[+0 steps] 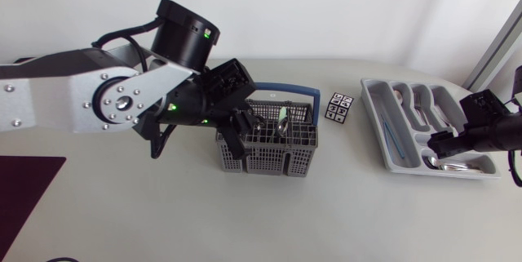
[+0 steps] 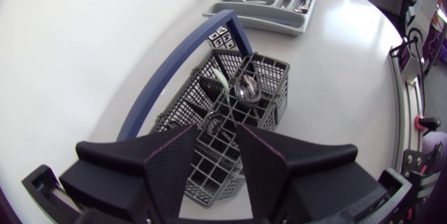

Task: Transfer all utensils from the basket to the drawer tray.

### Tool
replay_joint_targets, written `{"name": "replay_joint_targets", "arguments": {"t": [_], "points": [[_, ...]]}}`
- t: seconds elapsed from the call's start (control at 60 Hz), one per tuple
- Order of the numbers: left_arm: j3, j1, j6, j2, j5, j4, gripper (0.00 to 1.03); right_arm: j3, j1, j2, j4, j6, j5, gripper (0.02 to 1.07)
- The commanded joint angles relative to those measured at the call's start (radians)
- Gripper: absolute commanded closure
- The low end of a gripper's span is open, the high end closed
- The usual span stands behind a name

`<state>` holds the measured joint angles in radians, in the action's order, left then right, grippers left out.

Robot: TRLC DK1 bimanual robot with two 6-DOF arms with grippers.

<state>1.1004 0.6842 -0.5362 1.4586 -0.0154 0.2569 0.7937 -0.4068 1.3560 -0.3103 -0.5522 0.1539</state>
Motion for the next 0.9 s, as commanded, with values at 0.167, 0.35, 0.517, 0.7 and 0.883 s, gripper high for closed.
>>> {"name": "replay_joint_targets", "arguments": {"t": [0.167,0.35,0.517,0.7,0.883], "points": [[0.088,0.051,-0.191,0.111,0.068,0.085,0.79,-0.080,0.181,-0.159,-0.035,-0.020,0.019,0.08],[0.125,0.051,-0.277,0.128,0.089,0.110,0.79,-0.094,0.272,-0.212,-0.053,-0.005,0.018,0.08],[0.144,0.051,-0.335,0.129,0.130,0.108,0.79,-0.105,0.318,-0.218,-0.052,0.006,0.015,0.08],[0.154,0.075,-0.403,0.161,0.195,0.108,0.74,-0.106,0.358,-0.219,-0.049,0.012,0.015,0.08],[0.179,0.083,-0.447,0.187,0.229,0.105,0.74,-0.120,0.398,-0.224,-0.046,0.023,0.013,0.08]]}}
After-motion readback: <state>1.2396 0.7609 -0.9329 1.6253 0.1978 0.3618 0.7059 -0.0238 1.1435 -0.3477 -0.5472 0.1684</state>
